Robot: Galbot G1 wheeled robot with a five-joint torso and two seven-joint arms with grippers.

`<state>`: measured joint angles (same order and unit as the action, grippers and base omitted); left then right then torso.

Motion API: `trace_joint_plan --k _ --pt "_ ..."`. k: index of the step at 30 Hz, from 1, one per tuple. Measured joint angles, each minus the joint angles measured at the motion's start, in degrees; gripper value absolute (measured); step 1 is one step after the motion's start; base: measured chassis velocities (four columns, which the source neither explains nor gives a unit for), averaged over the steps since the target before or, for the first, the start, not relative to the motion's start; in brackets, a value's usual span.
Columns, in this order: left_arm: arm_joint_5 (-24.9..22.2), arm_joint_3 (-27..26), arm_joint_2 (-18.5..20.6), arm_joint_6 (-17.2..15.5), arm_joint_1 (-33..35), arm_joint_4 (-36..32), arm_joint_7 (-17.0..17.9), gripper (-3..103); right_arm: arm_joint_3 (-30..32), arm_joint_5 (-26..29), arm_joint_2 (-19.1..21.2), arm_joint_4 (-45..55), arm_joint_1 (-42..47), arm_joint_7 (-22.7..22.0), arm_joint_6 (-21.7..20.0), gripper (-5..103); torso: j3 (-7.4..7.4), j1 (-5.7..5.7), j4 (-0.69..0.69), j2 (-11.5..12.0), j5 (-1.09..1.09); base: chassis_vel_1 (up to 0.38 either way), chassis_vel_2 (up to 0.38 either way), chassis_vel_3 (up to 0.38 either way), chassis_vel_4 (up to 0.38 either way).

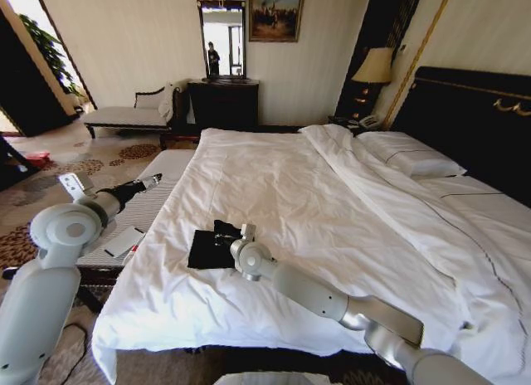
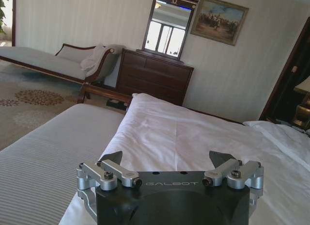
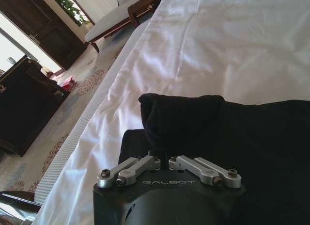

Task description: Fold the clothes on the bed.

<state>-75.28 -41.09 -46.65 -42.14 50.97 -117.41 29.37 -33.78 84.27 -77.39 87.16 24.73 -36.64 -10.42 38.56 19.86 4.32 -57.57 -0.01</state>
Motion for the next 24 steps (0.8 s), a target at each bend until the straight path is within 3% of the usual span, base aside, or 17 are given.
trace_joint_plan --k 14,24 --pt "-0.07 -1.96 0.61 0.00 2.87 -1.50 -0.26 100 -1.81 -2.83 -2.94 -5.34 -0.31 2.56 1.27 2 -0.01 0.00 0.00 0.00 0.01 0.000 0.000 0.000 0.000" --pt "-0.08 -3.01 0.86 0.00 3.93 -2.07 -0.36 100 -3.11 -1.04 -2.52 -1.66 -1.02 -0.61 1.42 2 -0.01 0.00 0.00 0.00 0.01 0.000 0.000 0.000 0.000"
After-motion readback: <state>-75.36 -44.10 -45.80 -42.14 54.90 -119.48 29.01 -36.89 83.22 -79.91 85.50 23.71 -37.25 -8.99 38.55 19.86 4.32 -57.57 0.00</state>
